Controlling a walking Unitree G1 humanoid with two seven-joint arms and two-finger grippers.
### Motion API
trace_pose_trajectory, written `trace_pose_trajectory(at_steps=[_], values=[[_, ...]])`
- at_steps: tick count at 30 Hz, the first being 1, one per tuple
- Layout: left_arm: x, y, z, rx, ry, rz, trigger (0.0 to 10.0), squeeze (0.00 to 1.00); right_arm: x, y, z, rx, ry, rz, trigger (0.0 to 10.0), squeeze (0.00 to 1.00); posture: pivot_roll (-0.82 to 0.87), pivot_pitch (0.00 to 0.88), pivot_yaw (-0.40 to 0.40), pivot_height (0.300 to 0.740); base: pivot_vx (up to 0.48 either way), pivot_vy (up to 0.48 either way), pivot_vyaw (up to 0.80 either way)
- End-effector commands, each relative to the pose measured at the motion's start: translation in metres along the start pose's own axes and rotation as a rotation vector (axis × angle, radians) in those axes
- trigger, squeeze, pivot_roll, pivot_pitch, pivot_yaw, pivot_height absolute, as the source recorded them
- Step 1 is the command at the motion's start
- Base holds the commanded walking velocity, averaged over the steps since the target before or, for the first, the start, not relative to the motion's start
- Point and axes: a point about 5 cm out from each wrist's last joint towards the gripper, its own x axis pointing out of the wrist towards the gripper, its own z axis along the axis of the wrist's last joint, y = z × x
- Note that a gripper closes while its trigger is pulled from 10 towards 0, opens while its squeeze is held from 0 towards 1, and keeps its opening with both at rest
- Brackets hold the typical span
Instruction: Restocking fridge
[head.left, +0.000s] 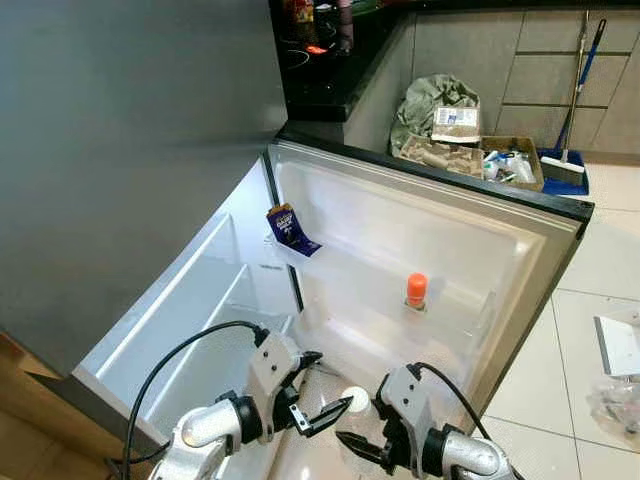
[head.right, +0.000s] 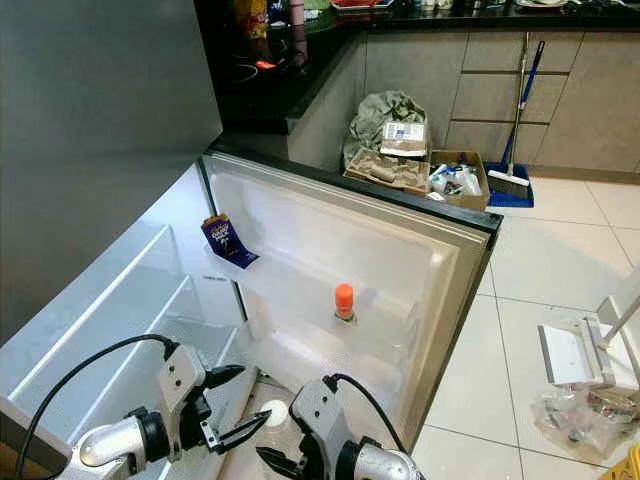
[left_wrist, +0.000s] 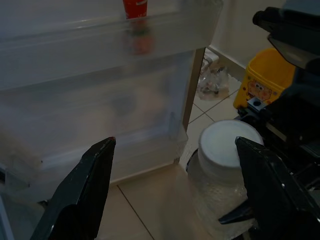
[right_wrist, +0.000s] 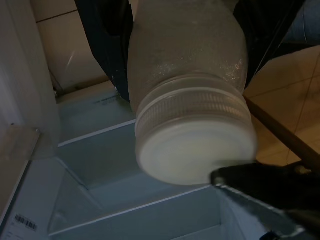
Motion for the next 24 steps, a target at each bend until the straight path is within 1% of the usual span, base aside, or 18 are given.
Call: trace_pose_trajectory(at_steps=[1,8,11,14,17,19,20,23,24], values=[[-0.006,-0.009,-0.020,-0.025,0.106,-0.041,10.0,0.00,0.007,-0.002,0.022,-0.008,-0.115,-0.009,10.0,0.00,-0.07,0.186,0.060,0.740,0.000,0.000,0.00],[-0.001,-0.016,-0.021,-0.022,0.108,-0.077,10.0,0.00,0.010,-0.002,0.027,-0.015,-0.126,0.001,10.0,0.00,-0.07,0.186,0.061,0.740,0.000,0.000,0.00],[0.005,-0.023,-0.020,-0.021,0.100,-0.106,10.0,0.00,0.012,-0.001,0.031,-0.007,-0.143,-0.007,10.0,0.00,-0.07,0.187,0.060,0.740,0.000,0.000,0.00],[0.009,-0.026,-0.020,-0.018,0.097,-0.107,10.0,0.00,0.014,-0.001,0.035,0.002,-0.160,-0.009,10.0,0.00,-0.07,0.189,0.061,0.740,0.000,0.000,0.00],[0.011,-0.026,-0.019,-0.024,0.083,-0.090,10.0,0.00,0.015,0.000,0.036,-0.001,-0.162,0.001,10.0,0.00,-0.07,0.188,0.062,0.740,0.000,0.000,0.00],[0.013,-0.024,-0.015,-0.037,0.049,-0.061,10.0,0.00,0.015,0.003,0.036,-0.002,-0.159,0.022,10.0,0.00,-0.07,0.186,0.061,0.740,0.000,0.000,0.00],[0.013,-0.024,-0.015,-0.037,0.049,-0.061,10.0,0.00,0.015,0.003,0.036,-0.002,-0.159,0.022,10.0,0.00,-0.07,0.186,0.061,0.740,0.000,0.000,0.00],[0.016,-0.021,-0.007,-0.068,-0.007,-0.040,10.0,0.00,0.015,0.005,0.034,-0.001,-0.152,0.038,10.0,0.00,-0.07,0.183,0.061,0.740,0.000,0.000,0.00],[0.016,-0.021,-0.007,-0.068,-0.007,-0.040,10.0,0.00,0.015,0.005,0.034,-0.001,-0.152,0.038,10.0,0.00,-0.07,0.183,0.061,0.740,0.000,0.000,0.00]])
